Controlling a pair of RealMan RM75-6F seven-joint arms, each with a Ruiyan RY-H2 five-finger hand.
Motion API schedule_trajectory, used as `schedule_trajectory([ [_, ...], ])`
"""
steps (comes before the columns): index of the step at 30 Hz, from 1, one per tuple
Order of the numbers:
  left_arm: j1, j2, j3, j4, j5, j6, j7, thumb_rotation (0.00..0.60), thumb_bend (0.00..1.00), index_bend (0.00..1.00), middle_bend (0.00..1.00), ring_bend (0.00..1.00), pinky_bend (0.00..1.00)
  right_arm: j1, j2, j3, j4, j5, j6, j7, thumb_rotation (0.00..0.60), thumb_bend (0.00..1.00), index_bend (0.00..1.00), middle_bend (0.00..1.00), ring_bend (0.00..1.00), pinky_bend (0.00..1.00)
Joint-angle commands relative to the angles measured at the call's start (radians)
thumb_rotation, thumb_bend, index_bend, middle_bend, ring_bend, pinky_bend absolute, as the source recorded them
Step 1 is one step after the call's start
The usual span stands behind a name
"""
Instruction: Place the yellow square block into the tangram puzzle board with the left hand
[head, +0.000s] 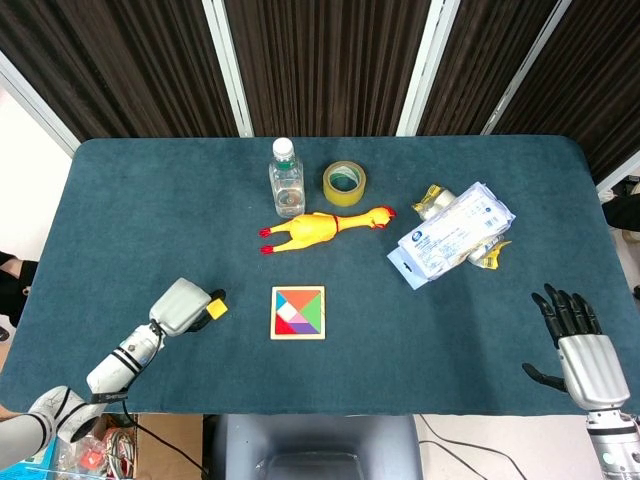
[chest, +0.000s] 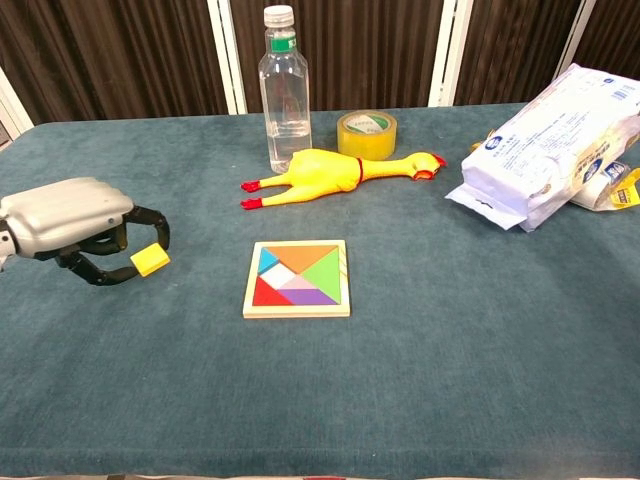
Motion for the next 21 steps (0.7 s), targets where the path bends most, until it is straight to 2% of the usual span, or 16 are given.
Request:
schedule_trajectory([
  [1, -0.014, 0.05, -0.06, -0.194, -0.116, -0.072, 0.222, 0.6, 0.36, 0.65, 1.0, 1.0, 1.0, 0.0, 0.004, -0.004, 0.002, -0.007, 0.002, 0.007, 0.6, 0.17, 0.0, 0.0, 0.0, 0.0],
  [7, -0.032, 0.051, -0.114, -0.361, -0.288, -0.128, 0.459, 0.6, 0.36, 0.63, 1.0, 1.0, 1.0, 0.0, 0.014, -0.01, 0.005, -0.021, 0.006, 0.032, 0.6, 0.17, 0.0, 0.0, 0.0, 0.0],
  [11, -0.054, 0.026, -0.134, -0.411, -0.397, -0.138, 0.6, 0.6, 0.36, 0.63, 1.0, 1.0, 1.0, -0.001, 0.022, -0.016, 0.007, -0.034, 0.01, 0.048, 0.6, 0.17, 0.0, 0.0, 0.0, 0.0],
  [14, -0.07, 0.005, -0.149, -0.447, -0.479, -0.137, 0.665, 0.6, 0.36, 0.63, 1.0, 1.0, 1.0, -0.003, 0.027, -0.019, 0.012, -0.045, 0.019, 0.064, 0.6, 0.17, 0.0, 0.0, 0.0, 0.0],
  [21, -0.116, -0.055, -0.168, -0.476, -0.66, -0.146, 0.73, 0.6, 0.36, 0.63, 1.0, 1.0, 1.0, -0.008, 0.037, -0.027, 0.021, -0.065, 0.035, 0.1, 0.6, 0.17, 0.0, 0.0, 0.0, 0.0],
])
